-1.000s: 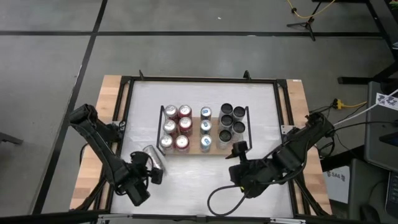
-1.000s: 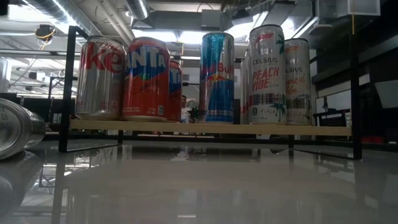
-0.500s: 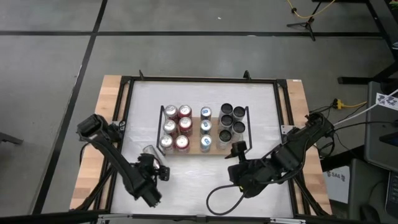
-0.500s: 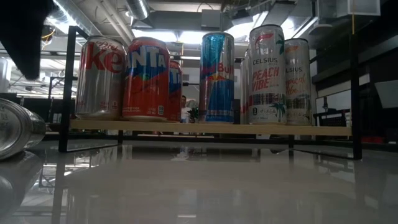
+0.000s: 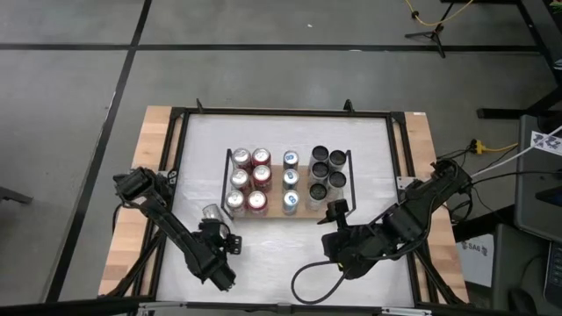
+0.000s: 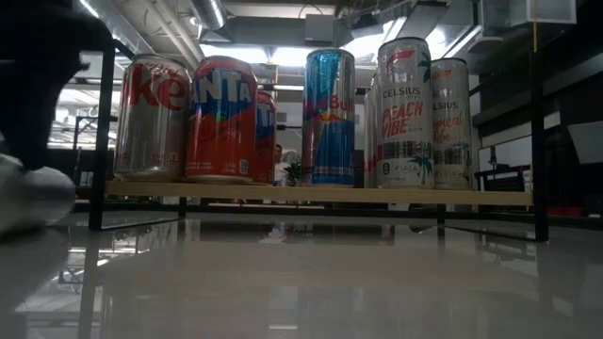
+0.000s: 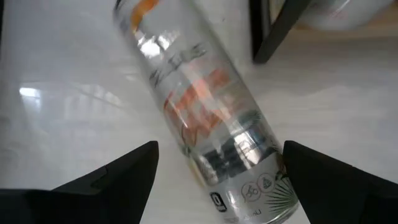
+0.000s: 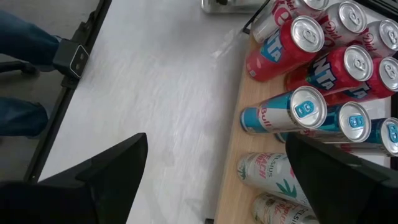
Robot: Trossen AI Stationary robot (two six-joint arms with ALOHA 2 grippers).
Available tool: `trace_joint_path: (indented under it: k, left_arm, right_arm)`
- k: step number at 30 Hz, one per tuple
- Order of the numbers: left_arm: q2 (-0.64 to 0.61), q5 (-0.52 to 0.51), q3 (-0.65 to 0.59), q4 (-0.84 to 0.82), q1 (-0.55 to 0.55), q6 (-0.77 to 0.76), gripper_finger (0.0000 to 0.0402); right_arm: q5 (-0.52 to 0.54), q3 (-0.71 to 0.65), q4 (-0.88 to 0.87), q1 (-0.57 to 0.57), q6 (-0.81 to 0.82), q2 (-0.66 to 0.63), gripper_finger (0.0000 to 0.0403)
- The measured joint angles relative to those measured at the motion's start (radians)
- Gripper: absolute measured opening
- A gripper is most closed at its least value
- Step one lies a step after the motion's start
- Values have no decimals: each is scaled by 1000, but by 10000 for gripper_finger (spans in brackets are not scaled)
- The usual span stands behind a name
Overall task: Place canned beverage on shelf
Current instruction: Put the white-yellow soda can on the shelf aligned with the other white-yellow soda can
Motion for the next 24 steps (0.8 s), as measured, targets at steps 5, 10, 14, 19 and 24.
trace_joint_path:
  k: [5, 10, 14, 19, 24]
  left_arm:
    - [37, 17, 0, 14, -10, 3, 337]
    - [52, 23, 0, 15, -31, 9, 337]
    - [52, 8, 0, 12, -49, 39, 337]
    - [52, -36, 0, 12, -61, 89, 337]
    - [52, -62, -4, 15, -60, 116, 337]
  right_arm:
    - [0, 0, -1, 1, 0, 0, 379]
    - [0, 0, -1, 1, 0, 0, 379]
    - [0, 0, -1, 1, 0, 0, 379]
    - [0, 0, -1, 1, 0, 0, 379]
    - [0, 0, -1, 1, 0, 0, 379]
